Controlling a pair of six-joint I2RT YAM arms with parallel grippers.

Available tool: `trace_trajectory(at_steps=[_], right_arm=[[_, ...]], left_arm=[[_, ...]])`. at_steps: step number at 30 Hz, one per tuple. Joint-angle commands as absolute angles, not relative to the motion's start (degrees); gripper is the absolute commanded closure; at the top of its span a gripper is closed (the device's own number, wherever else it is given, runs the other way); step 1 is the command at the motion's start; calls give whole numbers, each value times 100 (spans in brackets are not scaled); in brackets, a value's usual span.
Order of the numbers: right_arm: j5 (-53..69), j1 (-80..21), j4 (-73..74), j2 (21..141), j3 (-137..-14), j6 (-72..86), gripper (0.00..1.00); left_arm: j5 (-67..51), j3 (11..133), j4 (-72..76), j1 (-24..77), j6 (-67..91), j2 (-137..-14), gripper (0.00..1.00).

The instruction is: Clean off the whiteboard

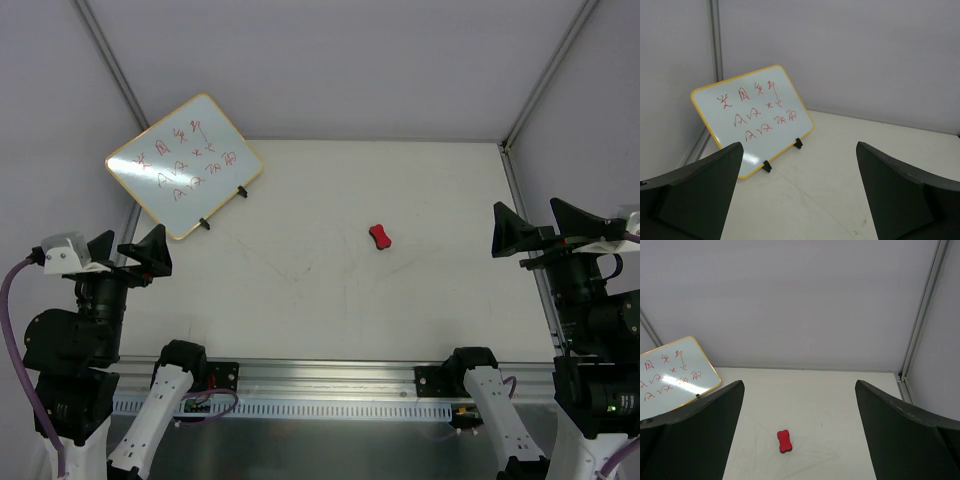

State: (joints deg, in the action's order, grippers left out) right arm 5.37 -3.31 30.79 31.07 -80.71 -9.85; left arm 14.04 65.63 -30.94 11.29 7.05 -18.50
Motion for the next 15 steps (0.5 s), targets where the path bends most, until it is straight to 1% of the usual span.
trace_trajectory(at_steps=[1,6,10,15], right_arm=[[606,-378,2953,3138,-7981,-949,1],[562,-378,2979,3182,-7805,-783,1],[896,-378,2988,3217,-7366,-563,1],[958,-378,3014,3234,-6533,-247,1]], left_arm=[[1415,6530,-3032,1169,817,-2004,1],[1371,6443,-3059,1169,993,-2153,1],[1371,6232,-3067,1169,1300,-2416,1],[1327,6012,-3076,1169,2029,-3259,1]])
